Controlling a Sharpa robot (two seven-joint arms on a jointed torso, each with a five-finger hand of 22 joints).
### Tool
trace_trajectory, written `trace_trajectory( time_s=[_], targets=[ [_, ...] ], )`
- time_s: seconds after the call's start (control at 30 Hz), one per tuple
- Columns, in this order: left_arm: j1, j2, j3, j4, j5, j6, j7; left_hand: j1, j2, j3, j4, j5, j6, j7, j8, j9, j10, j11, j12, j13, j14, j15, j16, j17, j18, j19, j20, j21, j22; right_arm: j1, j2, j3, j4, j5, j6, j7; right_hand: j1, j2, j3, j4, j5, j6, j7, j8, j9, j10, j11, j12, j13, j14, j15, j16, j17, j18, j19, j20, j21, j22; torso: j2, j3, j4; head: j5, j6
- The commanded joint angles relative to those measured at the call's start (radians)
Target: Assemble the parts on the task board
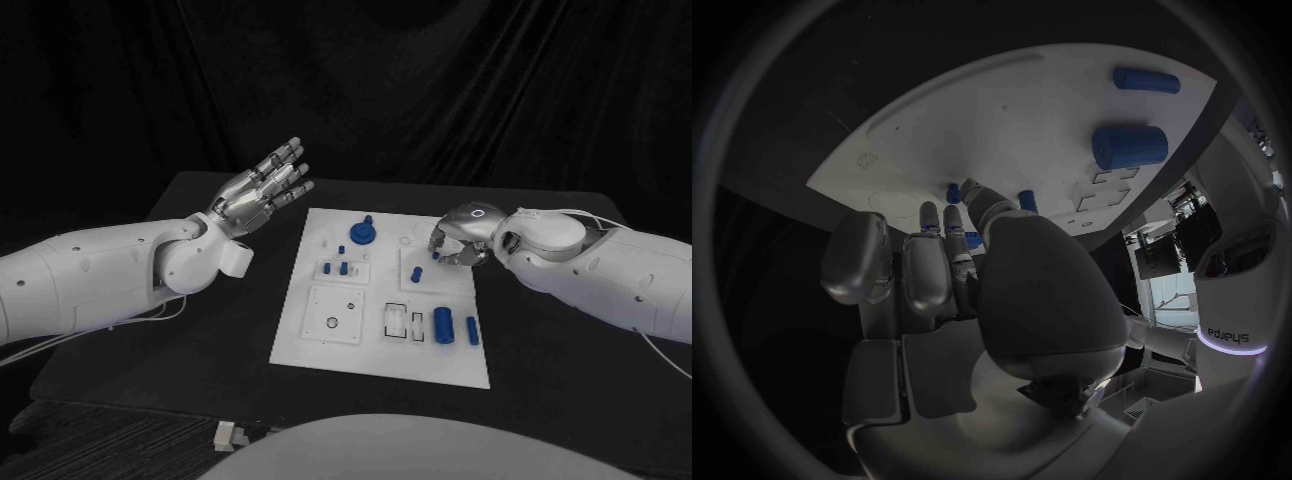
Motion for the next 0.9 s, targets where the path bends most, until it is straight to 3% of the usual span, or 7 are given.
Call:
trace_trajectory(
  time_s=[0.03,0.13,0.23,0.37,0.9],
  targets=[
    [-0.002,0.003,0.001,-0.001,0.01,0.02,0.019,0.015,0.002,0.0,-0.01,0.009,0.001,-0.006,0.002,0.001,0.0,0.009,-0.003,-0.001,0.0,0.009,-0.007,-0.001,0.015,0.0,0.007,-0.002,0.002,-0.008,0.005,0.001,-0.01,0.002,-0.033,0.015,0.0,0.012,0.01,-0.001,-0.001,0.01,0.002,0.005,0.002,0.011,-0.002,-0.004,0.001,0.013,0.0,0.006,0.001,-0.004,0.006,0.001,0.006,0.144,0.0,-0.0004,-0.0007,0.002,0.0],
    [-0.002,0.004,0.001,-0.003,0.01,0.023,0.016,0.015,0.006,-0.009,-0.015,0.008,0.003,-0.007,0.003,0.001,0.0,0.025,-0.003,-0.001,0.0,0.017,-0.007,-0.001,0.015,0.001,0.014,-0.001,0.006,-0.014,0.009,0.001,-0.018,0.004,-0.037,0.018,0.002,0.014,0.013,-0.002,0.002,0.011,0.005,0.005,0.003,0.016,-0.003,-0.005,0.001,0.014,-0.001,0.007,0.003,-0.004,0.006,0.001,0.006,0.144,-0.001,-0.0007,-0.0009,0.005,0.0],
    [-0.003,0.005,0.001,-0.005,0.01,0.025,0.012,0.014,0.009,-0.015,-0.019,0.004,0.007,-0.002,0.003,0.002,0.0,0.035,-0.003,-0.001,0.0,0.022,-0.007,-0.001,0.015,0.002,0.019,0.0,0.012,-0.019,0.015,0.001,-0.027,0.006,-0.037,0.021,0.016,0.02,0.032,-0.011,0.029,0.024,0.021,0.009,0.008,0.033,-0.008,-0.011,0.0,0.014,-0.004,0.008,0.004,-0.004,0.006,-0.002,0.006,0.144,-0.001,-0.0002,-0.0001,0.005,0.0],
    [-0.003,0.006,0.001,-0.006,0.01,0.026,0.008,0.014,0.012,-0.021,-0.022,0.004,0.008,-0.003,0.004,0.002,0.0,0.046,-0.003,-0.001,0.0,0.028,-0.007,-0.001,0.016,0.003,0.024,0.002,0.017,-0.025,0.022,0.001,-0.042,0.007,-0.046,0.029,0.022,0.023,0.049,-0.017,0.038,0.044,0.026,0.018,0.015,0.051,-0.009,-0.017,0.0,0.013,-0.005,0.007,0.003,-0.004,0.006,-0.004,0.008,0.145,-0.001,-0.0008,-0.0003,0.004,0.0],
    [-0.005,0.012,0.001,-0.009,0.01,0.021,-0.008,0.02,0.022,-0.029,-0.036,0.015,0.013,0.001,0.004,0.003,0.0,0.066,-0.003,-0.001,0.0,0.044,-0.007,-0.001,0.016,0.009,0.04,0.006,0.033,-0.031,0.035,0.001,-0.068,0.007,-0.103,0.058,0.038,0.044,0.088,-0.04,0.026,0.117,0.025,0.054,0.052,0.163,-0.018,-0.033,0.001,0.012,0.004,0.008,0.006,-0.006,0.003,0.001,0.011,0.145,0.0,-0.0011,0.0003,0.002,0.0]
  ],
)
